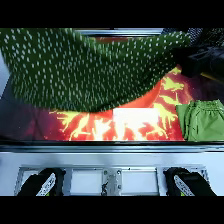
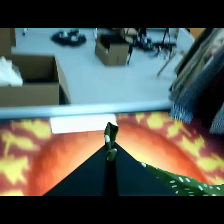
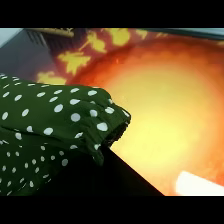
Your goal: Fold the clothes and pants, and hang the long-sleeved shirts on hangers.
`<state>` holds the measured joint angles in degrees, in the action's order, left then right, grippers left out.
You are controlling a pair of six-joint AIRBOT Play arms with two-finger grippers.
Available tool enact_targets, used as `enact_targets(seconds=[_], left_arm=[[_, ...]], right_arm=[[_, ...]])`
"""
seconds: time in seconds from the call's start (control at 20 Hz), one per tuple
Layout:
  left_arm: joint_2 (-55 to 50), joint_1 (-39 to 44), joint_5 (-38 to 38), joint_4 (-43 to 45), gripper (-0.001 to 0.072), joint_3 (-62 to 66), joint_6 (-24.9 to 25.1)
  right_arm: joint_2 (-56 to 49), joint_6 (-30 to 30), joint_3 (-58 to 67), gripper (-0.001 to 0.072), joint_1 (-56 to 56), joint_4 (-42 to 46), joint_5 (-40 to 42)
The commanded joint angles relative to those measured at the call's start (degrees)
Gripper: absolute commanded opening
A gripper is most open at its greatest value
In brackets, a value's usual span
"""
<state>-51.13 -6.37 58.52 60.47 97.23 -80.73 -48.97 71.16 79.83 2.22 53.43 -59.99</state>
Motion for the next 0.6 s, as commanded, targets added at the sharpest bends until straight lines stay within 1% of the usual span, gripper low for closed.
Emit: enact_targets(seconds=[0.0, 0.1, 0.2, 0.4, 0.5, 0.55], left_arm=[[6.2, 0.0, 8.8, 0.0, 0.0002, -15.7, -3.0], [9.1, 0.0, 12.7, -0.1, 0.0002, -26.4, -5.0], [12.2, 0.0, 18.6, -0.3, 0.0002, -32.5, -6.5], [17.9, 0.0, 29.3, -0.1, 0.0002, -36.2, -9.2], [19.3, 0.0, 31.6, -0.2, 0.0001, -36.2, -12.0], [19.0, 0.0, 32.2, 0.0, 0.0001, -36.2, -12.2]], right_arm=[[1.0, 5.3, -4.1, 0.0006, 0.1, 3.9, -13.6], [1.4, 5.7, -8.5, 0.0006, 0.1, 5.2, -20.9], [1.8, 7.3, -10.7, 0.0006, 0.0, 6.9, -28.0], [1.8, 11.6, -10.7, 0.0006, 0.0, 10.1, -38.7], [1.4, 16.4, -10.7, 0.0006, 0.0, 11.4, -41.1], [0.8, 18.9, -10.7, 0.0006, 0.0, 12.5, -41.1]])
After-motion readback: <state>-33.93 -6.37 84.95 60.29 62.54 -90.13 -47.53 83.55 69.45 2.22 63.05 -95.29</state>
